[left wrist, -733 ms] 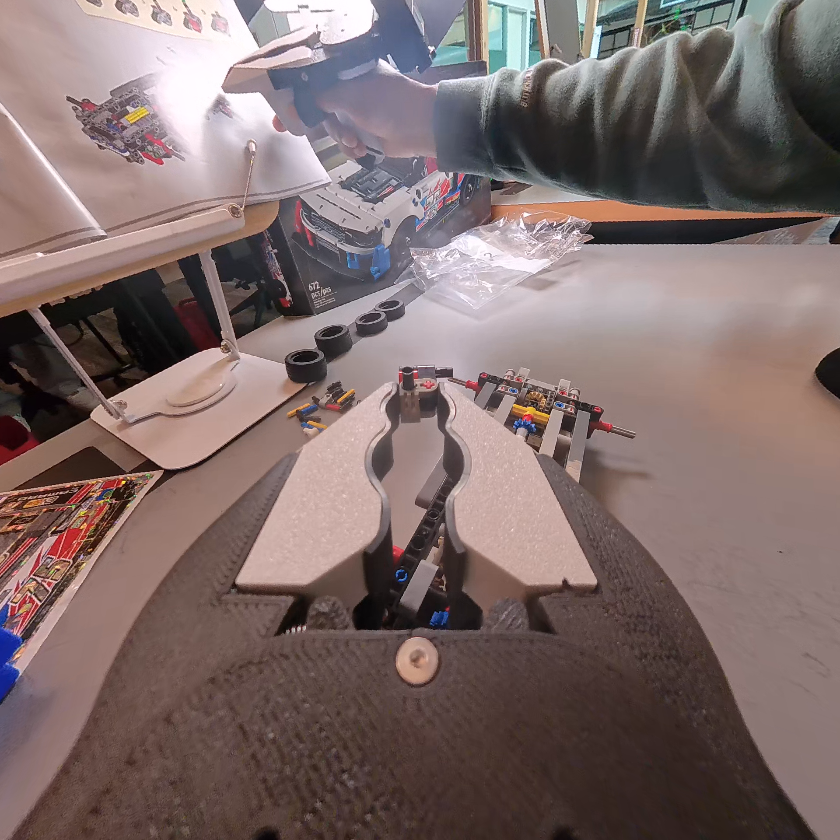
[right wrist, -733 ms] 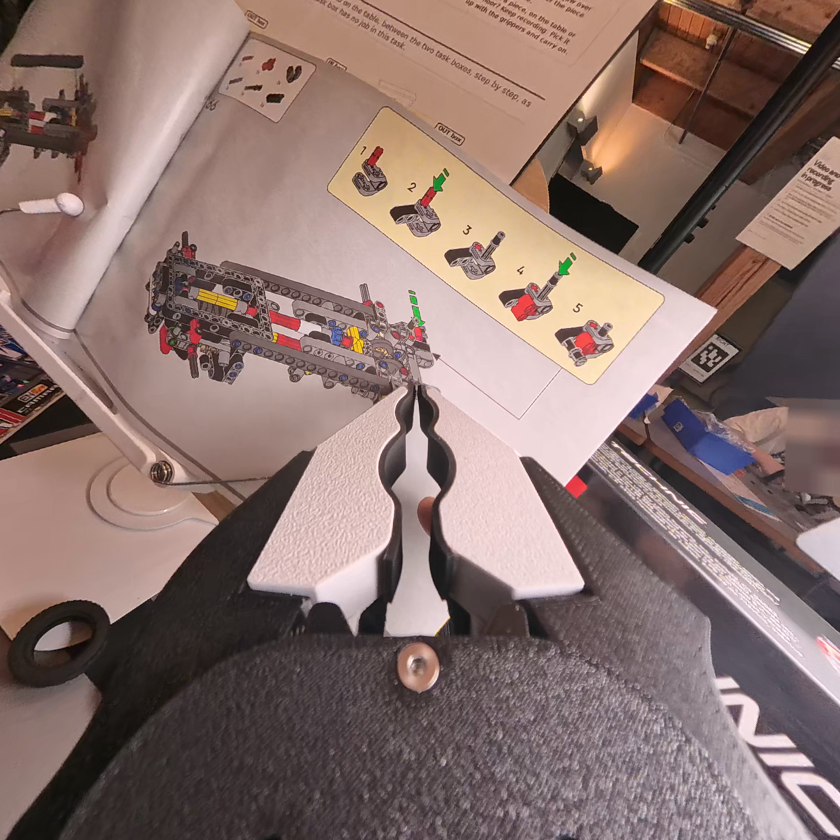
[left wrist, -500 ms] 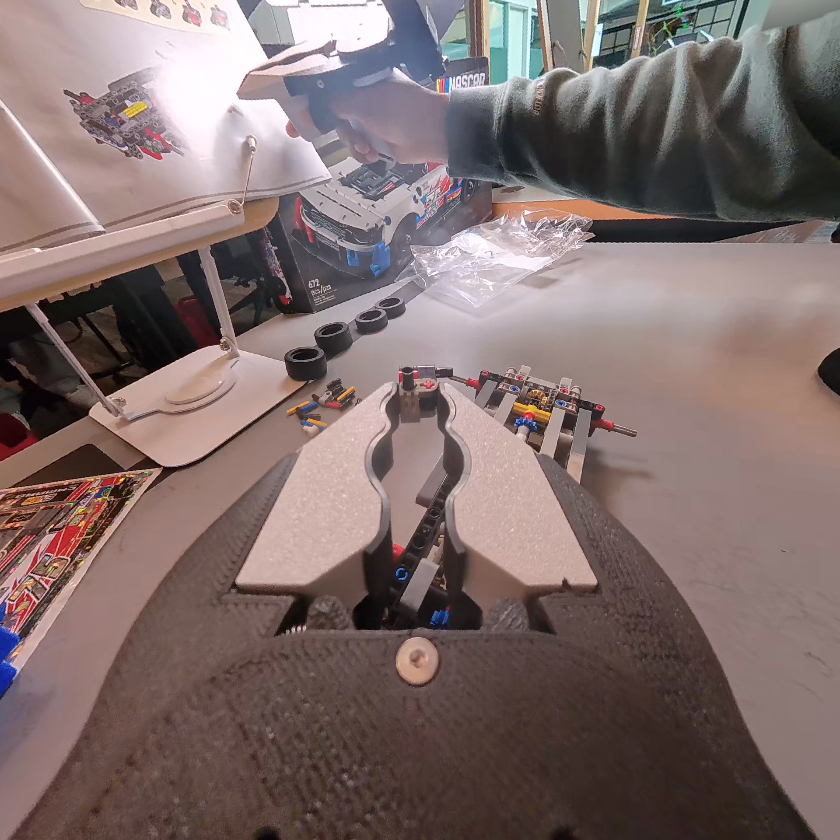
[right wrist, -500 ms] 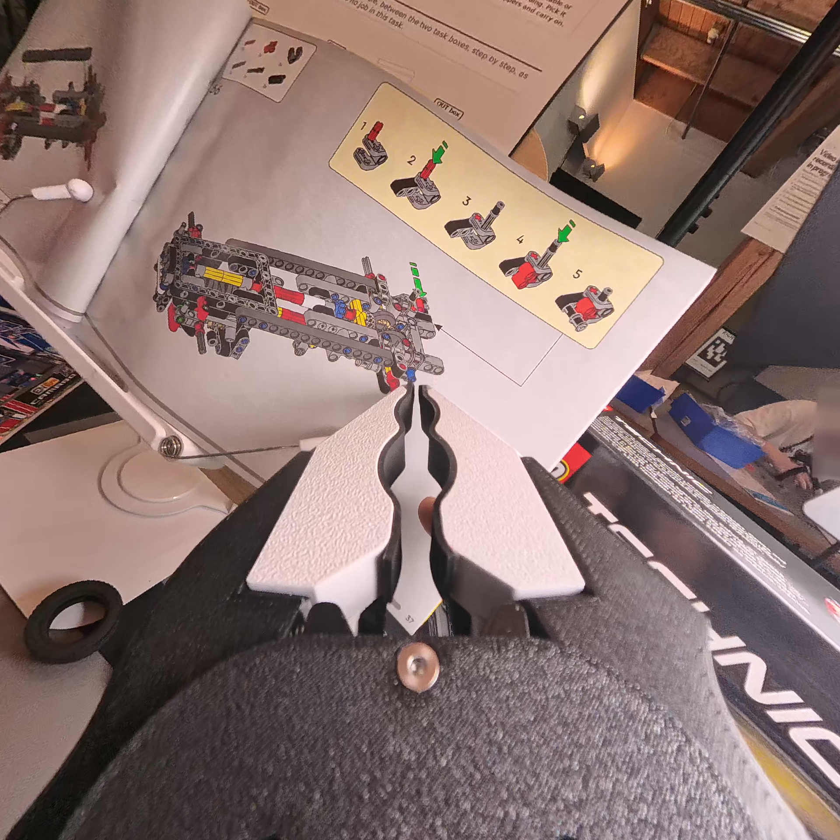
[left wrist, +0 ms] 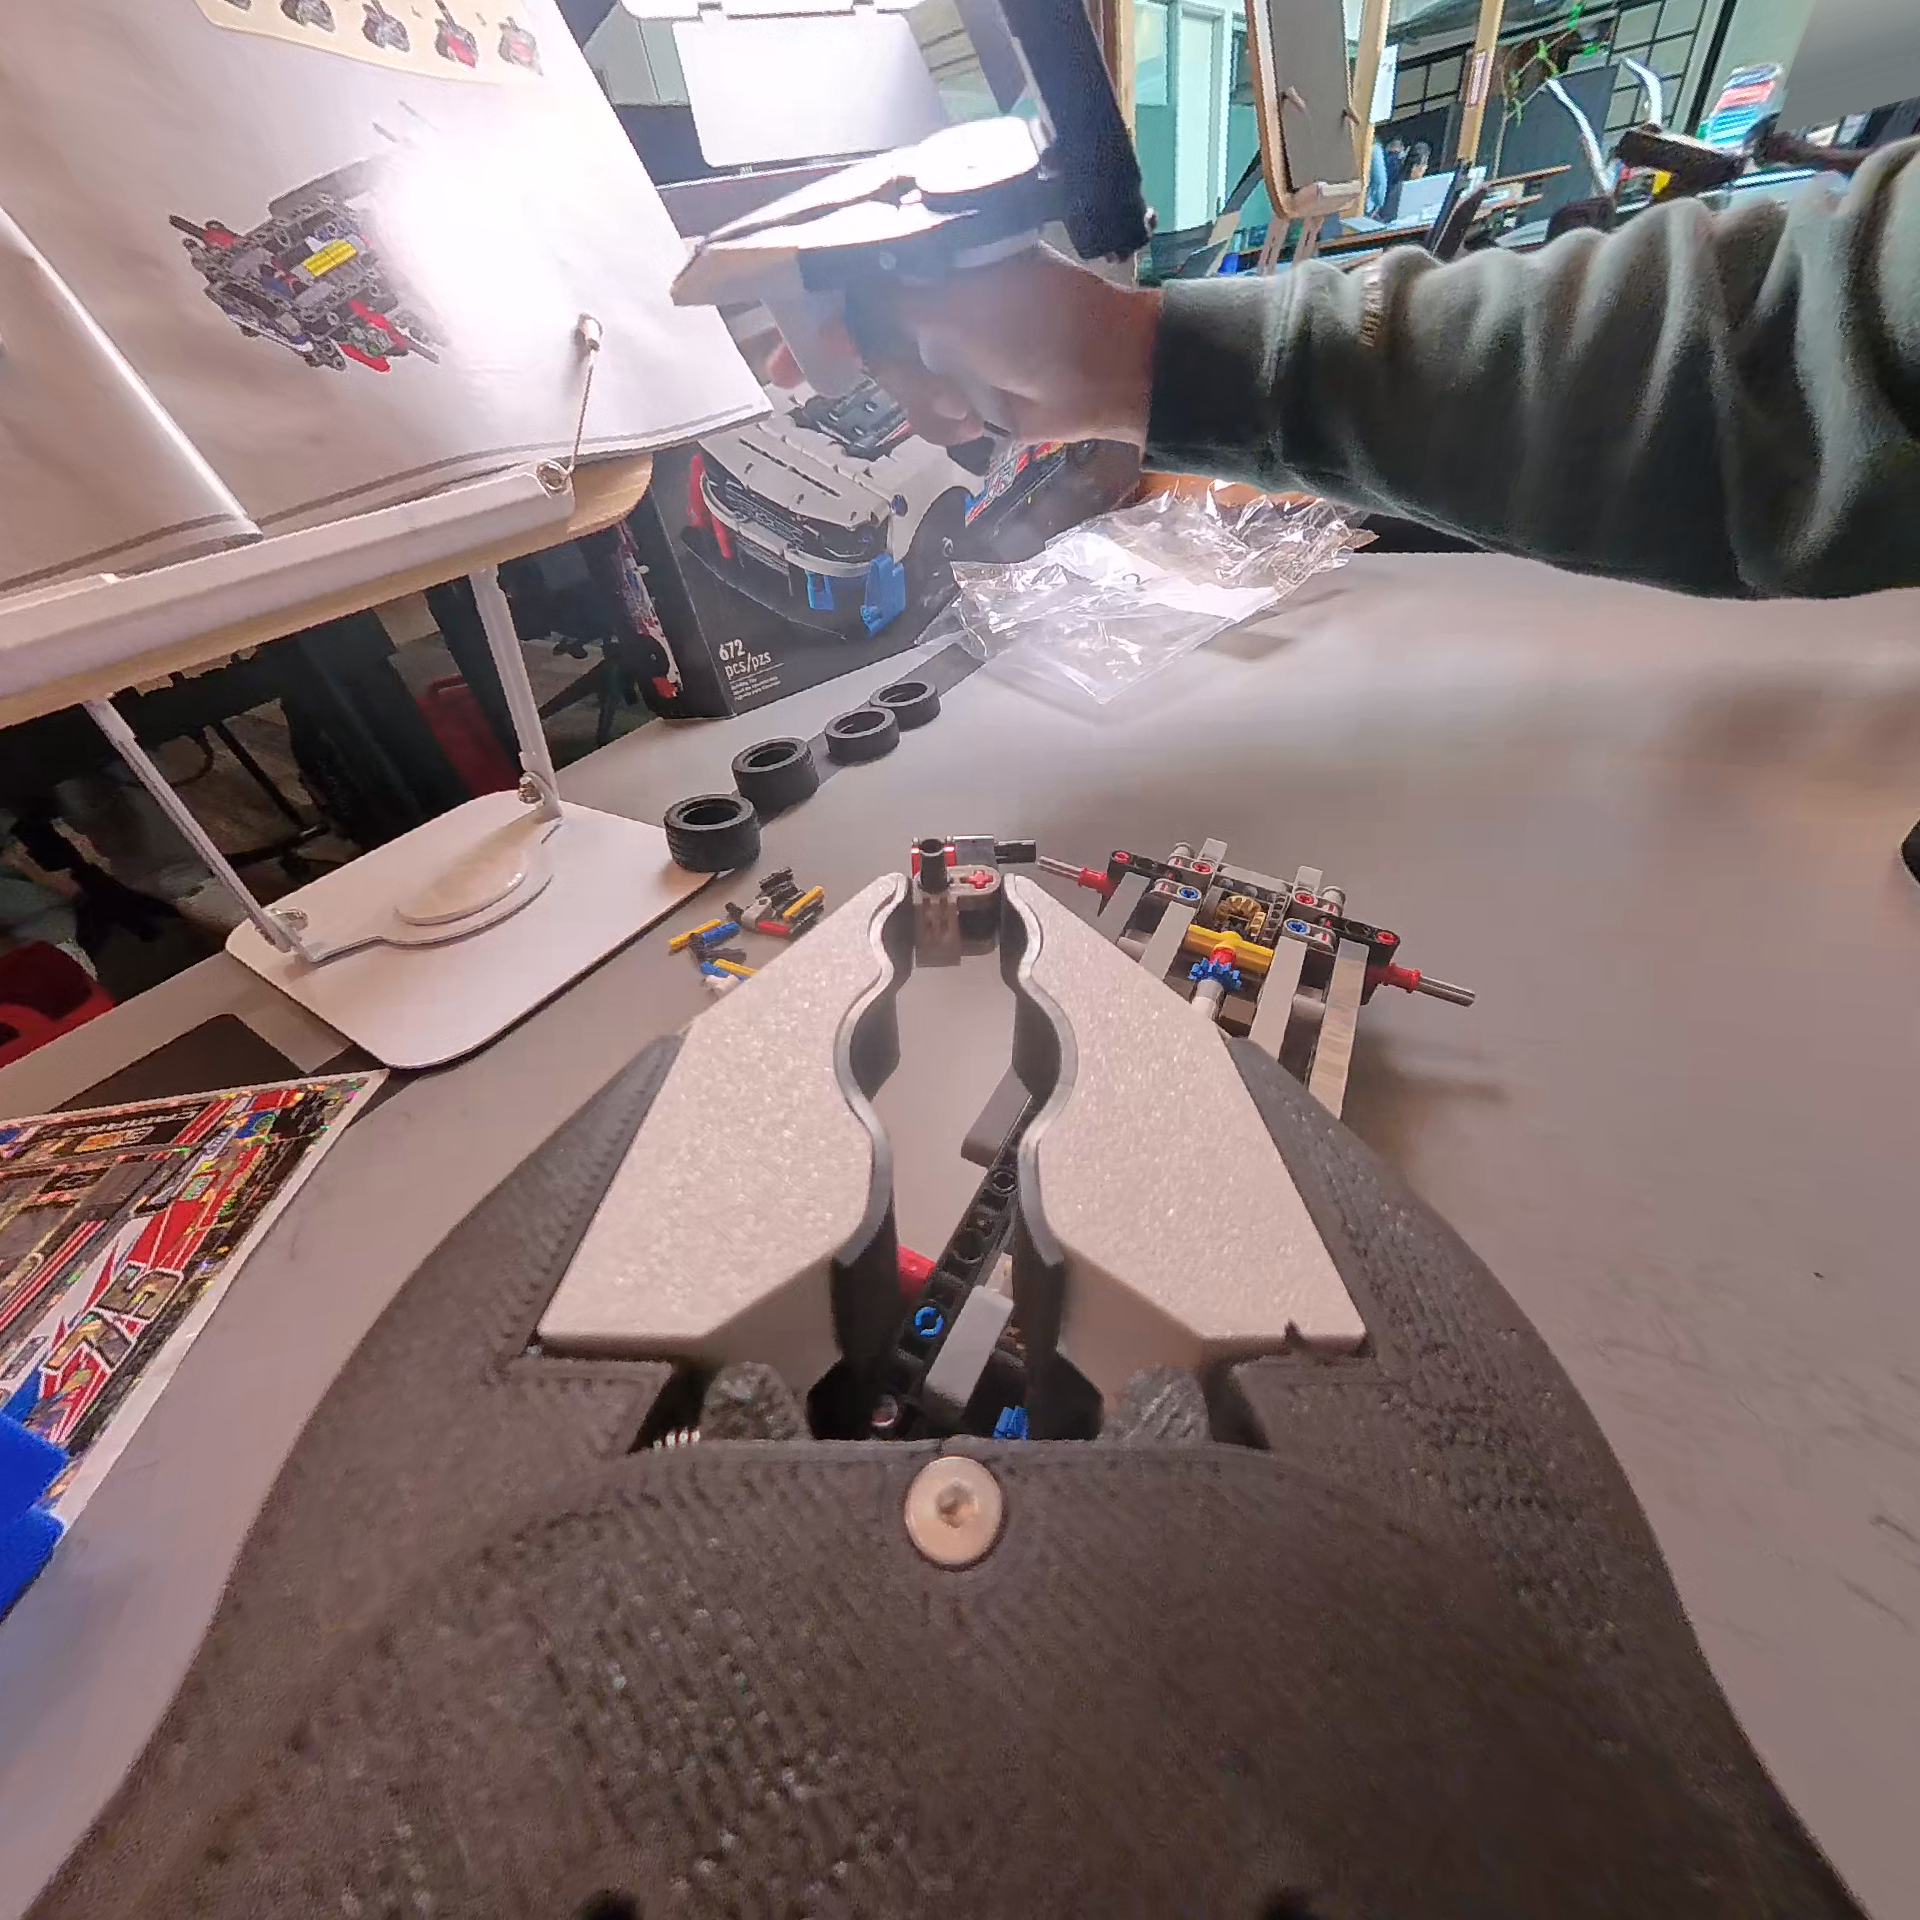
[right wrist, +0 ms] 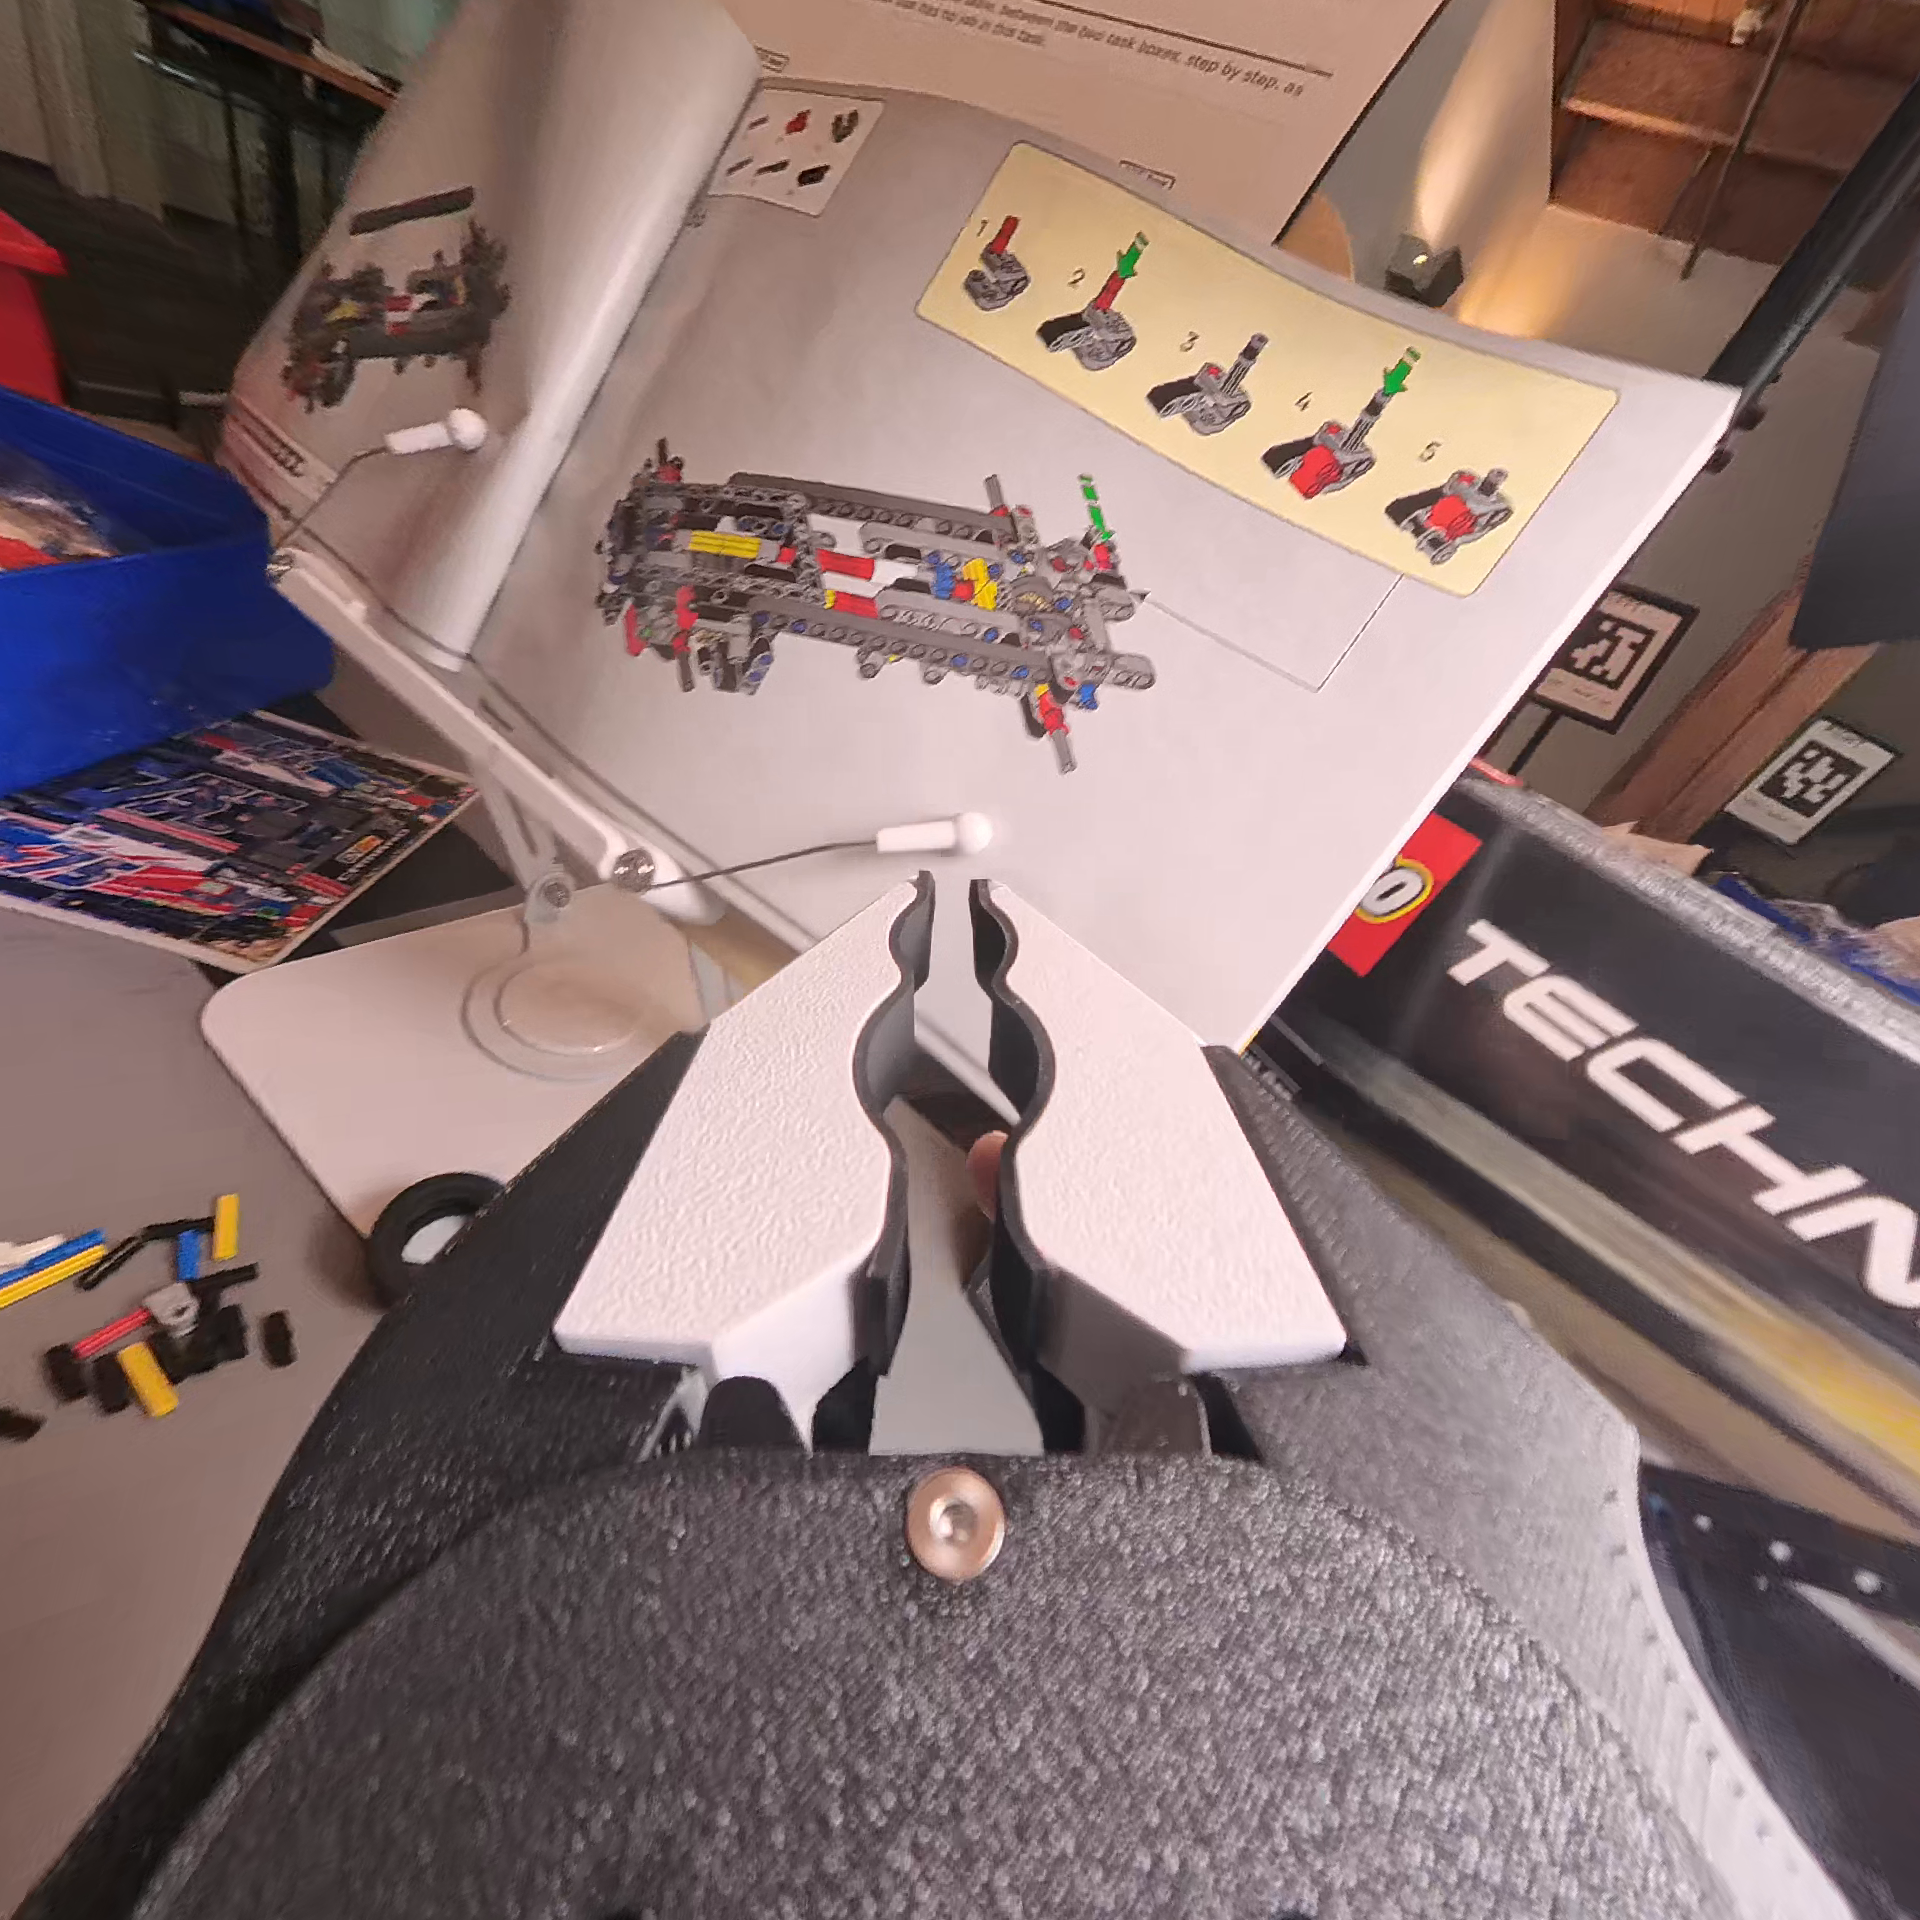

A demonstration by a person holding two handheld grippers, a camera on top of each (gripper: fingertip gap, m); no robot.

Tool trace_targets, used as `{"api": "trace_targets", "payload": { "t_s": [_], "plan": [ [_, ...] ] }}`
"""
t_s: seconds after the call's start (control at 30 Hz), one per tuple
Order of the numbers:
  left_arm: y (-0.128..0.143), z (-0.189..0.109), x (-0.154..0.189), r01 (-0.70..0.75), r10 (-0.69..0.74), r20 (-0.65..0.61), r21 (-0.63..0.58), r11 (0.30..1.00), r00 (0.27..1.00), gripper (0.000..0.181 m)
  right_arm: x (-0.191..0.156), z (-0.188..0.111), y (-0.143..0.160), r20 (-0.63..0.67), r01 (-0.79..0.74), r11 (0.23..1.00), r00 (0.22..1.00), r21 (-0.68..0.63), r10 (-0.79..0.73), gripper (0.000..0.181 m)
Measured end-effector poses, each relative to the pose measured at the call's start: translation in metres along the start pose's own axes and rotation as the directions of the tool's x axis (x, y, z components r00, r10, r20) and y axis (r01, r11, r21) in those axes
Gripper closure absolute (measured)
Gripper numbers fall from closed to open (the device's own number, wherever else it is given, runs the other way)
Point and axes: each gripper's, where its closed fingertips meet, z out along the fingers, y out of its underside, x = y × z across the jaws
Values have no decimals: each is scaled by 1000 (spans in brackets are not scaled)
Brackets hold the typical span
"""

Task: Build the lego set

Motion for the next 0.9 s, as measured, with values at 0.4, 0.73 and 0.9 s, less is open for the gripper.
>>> {"api": "trace_targets", "payload": {
  "t_s": [0.4,0.73,0.9],
  "plan": [
    [-19,-5,4,-38,38,-30,8,999,999,168,-136,-111,43,382,-62,995,920,-83,89,179],
    [-36,36,57,80,-126,-310,-157,984,942,168,-235,-186,86,637,43,983,766,-180,83,177],
    [-27,66,76,-50,-37,-370,-223,974,928,168,-256,-180,111,669,228,956,742,-186,-47,168]
  ]
}}
